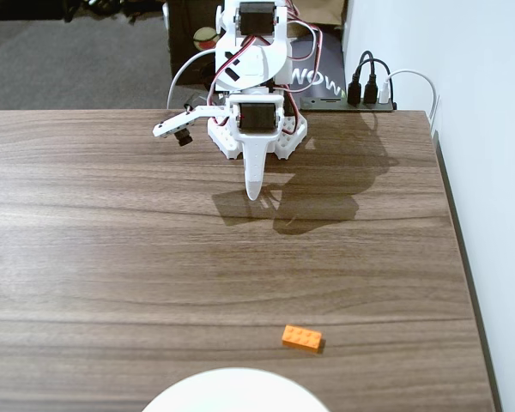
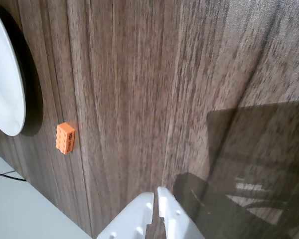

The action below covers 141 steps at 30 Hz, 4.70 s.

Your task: Grasp a lego block and put it on the plate.

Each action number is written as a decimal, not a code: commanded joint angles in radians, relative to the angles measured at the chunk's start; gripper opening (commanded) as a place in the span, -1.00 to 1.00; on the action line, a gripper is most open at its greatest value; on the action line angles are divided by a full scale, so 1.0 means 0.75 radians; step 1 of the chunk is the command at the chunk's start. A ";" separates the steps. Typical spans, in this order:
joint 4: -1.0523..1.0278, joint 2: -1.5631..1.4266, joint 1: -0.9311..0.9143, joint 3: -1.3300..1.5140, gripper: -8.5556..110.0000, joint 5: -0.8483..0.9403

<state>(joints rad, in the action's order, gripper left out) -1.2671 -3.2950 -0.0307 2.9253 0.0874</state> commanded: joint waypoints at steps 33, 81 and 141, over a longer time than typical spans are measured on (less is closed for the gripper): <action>-0.002 0.004 0.008 -0.006 -0.84 0.018; 0.364 0.689 -0.059 -0.335 -0.85 0.010; 0.153 2.227 0.063 -1.669 -0.85 -0.544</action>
<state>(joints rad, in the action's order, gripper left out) -1.1413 -1.6291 0.0199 1.7380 -0.3145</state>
